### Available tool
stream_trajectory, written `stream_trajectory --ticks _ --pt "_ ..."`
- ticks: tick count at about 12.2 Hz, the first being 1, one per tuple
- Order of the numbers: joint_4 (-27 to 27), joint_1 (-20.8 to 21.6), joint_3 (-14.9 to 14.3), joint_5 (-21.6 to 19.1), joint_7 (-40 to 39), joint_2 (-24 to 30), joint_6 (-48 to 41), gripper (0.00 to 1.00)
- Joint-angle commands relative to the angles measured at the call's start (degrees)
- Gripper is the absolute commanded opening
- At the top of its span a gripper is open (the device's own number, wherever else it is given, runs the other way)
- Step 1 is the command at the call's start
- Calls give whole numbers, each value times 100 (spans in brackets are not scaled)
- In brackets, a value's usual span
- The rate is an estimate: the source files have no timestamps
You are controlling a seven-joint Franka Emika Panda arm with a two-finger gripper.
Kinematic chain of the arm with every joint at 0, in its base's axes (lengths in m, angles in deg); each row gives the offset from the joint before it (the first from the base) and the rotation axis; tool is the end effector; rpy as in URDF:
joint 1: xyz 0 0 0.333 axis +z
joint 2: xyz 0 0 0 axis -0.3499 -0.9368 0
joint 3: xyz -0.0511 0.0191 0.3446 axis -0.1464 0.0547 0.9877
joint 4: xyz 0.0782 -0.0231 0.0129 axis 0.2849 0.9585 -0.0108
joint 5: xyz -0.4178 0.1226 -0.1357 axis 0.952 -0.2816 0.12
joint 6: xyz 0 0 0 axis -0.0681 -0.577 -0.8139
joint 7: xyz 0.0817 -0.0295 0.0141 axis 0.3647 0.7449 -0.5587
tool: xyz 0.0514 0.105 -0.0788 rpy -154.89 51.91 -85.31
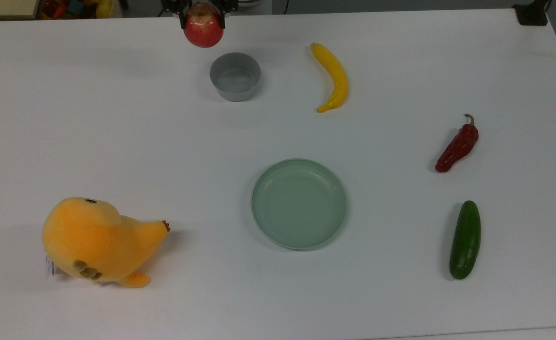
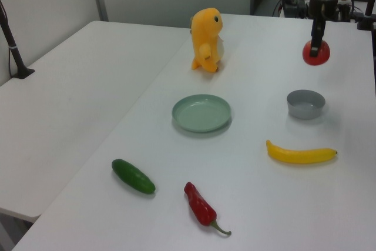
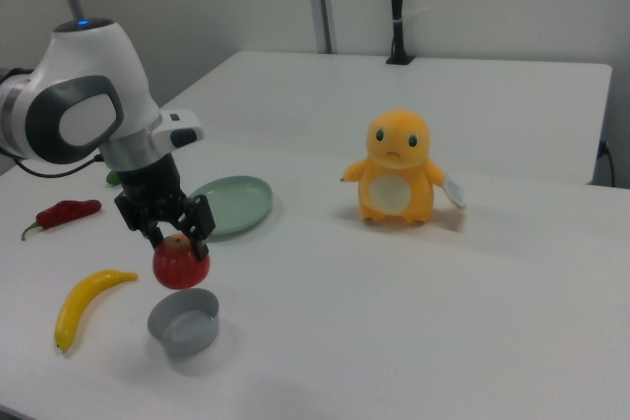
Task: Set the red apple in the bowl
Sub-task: 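Lift the apple and carry it over the grey bowl, then lower the apple into the bowl and open the gripper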
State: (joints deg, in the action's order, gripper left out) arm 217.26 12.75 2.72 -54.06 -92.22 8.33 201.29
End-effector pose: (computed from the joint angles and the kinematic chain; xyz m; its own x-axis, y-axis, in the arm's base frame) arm 0.5179 -0.0102 0.4624 0.9868 0.1560 0.0442 0.1527 -0.9858 0.0694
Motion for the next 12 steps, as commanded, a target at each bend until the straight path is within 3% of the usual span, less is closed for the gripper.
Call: stream_trajectory --ticks 1,5,8,12 --pt "451 298 -19 -31 196 105 261 32" --pt "671 580 -19 -31 714 -298 894 32" --pt "672 580 -19 -23 741 -772 1254 32" --pt "663 580 -19 -14 741 -1002 1326 34"
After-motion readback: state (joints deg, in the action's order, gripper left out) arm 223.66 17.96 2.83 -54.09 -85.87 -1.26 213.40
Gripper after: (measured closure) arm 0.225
